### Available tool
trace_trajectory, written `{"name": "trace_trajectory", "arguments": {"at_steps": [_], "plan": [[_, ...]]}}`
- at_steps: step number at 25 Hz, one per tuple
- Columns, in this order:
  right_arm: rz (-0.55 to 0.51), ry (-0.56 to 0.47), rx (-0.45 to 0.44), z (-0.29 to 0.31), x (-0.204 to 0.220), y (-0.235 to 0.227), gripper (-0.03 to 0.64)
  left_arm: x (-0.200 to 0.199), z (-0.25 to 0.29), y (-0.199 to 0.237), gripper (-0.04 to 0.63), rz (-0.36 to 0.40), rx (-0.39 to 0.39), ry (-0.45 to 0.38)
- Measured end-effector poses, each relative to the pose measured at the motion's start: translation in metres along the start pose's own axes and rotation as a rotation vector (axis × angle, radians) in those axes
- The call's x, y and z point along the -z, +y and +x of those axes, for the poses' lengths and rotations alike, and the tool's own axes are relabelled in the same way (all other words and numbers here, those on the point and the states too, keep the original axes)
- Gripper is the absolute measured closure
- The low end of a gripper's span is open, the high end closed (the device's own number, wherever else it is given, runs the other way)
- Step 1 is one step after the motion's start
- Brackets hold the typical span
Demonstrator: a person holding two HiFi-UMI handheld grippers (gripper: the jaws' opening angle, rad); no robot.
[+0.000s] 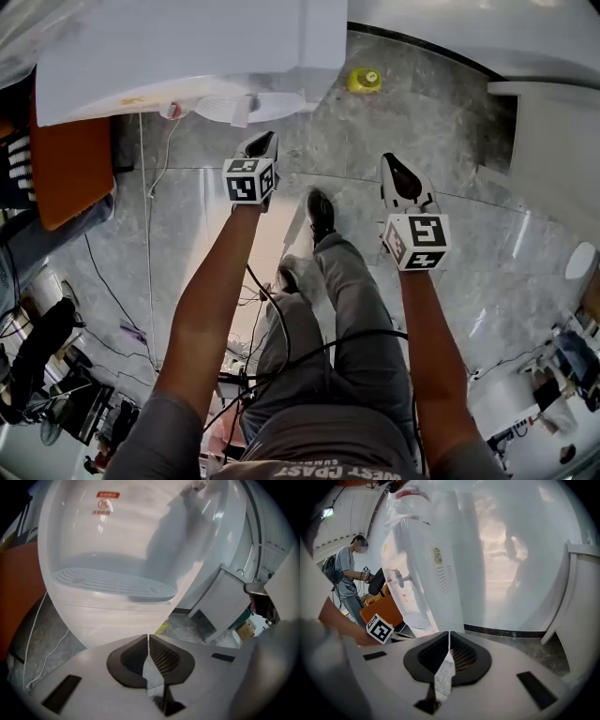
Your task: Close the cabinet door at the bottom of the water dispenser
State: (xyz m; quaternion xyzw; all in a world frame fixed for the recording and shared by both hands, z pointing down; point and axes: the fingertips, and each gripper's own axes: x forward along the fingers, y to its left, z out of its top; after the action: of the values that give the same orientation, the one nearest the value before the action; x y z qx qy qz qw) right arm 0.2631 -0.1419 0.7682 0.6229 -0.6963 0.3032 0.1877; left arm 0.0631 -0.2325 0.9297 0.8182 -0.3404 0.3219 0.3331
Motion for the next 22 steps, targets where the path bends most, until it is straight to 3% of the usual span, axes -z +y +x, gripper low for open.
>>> {"name": "trace_trajectory", "arguments": {"at_steps": [8, 22], "plan": [[-0.018, -0.048, -0.043, -0.023, -0.051, 0.043, 0.584, -0.031, -0.107, -0.018, 0.575, 0.013, 0.009, -0.131], [-0.118, -0.255, -0.125, -0.128, -0.208, 0.134, 0.584, -0.204, -0.36, -0.044, 0.575, 0.117, -0.021, -0.536]]}}
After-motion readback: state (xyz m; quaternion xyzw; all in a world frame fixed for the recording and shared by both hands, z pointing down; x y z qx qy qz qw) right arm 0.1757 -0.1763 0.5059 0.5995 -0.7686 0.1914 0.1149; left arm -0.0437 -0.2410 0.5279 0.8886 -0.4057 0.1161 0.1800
